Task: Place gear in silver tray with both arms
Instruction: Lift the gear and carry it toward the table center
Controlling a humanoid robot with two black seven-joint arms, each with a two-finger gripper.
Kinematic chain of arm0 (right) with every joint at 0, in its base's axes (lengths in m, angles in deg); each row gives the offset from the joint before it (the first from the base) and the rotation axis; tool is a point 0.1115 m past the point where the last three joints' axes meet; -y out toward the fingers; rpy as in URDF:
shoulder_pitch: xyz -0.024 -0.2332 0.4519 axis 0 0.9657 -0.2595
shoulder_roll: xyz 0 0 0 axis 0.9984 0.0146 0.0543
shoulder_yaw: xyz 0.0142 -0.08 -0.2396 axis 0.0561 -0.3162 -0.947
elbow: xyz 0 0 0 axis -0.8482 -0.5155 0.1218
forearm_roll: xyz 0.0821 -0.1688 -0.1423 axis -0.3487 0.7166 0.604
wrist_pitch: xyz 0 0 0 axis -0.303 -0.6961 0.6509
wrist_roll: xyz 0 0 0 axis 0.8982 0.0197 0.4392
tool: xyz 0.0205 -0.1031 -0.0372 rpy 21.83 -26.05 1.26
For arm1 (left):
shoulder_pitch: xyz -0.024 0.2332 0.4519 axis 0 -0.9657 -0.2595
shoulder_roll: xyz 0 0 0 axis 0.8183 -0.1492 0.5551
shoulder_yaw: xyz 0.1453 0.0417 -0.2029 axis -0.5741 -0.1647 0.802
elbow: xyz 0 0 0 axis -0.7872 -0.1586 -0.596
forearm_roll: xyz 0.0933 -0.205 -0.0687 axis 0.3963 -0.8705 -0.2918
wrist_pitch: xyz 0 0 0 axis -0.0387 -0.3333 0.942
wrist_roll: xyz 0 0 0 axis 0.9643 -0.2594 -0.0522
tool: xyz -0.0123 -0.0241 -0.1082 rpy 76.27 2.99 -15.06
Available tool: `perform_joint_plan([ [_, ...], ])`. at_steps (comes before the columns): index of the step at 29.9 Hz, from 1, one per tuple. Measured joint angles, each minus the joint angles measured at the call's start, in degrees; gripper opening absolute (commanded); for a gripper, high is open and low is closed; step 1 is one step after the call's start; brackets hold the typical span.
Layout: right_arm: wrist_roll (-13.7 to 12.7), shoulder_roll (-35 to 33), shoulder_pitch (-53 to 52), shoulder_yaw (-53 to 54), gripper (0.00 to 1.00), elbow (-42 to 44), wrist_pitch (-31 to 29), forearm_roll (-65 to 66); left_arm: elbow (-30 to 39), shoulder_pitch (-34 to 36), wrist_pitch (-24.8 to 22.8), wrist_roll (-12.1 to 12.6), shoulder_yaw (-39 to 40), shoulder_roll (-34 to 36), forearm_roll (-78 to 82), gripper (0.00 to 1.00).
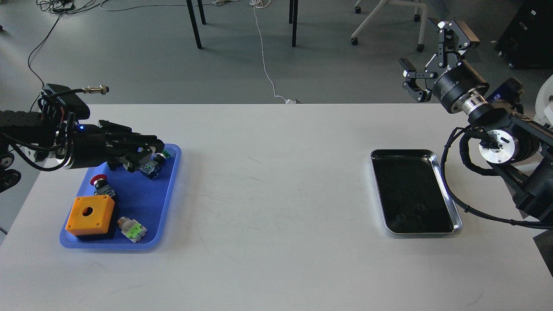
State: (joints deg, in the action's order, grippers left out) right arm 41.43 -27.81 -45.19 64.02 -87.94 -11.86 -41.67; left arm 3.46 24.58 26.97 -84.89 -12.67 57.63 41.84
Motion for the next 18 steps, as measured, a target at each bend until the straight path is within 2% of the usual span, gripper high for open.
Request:
perform_joint_plan([
  [5, 0.06, -3.4, 0.54, 0.15, 0.98, -2.85, 0.0, -0.06, -0.79, 2.17, -0.24, 0.87, 0.13, -11.0, -0.71, 0.27],
  [11, 0.13, -10.64, 5.31, 0.88, 0.99, -11.01, -0.08, -0.08, -6.45, 2.26, -0.03, 3.03, 0.13, -26.09, -0.31, 0.27],
  [18, -0.44, -15.77, 12.04, -1.01, 0.99, -12.38, 0.12, 0.25, -9.36, 1.34, -0.03, 5.7, -0.56, -35.18, -0.03, 0.27],
])
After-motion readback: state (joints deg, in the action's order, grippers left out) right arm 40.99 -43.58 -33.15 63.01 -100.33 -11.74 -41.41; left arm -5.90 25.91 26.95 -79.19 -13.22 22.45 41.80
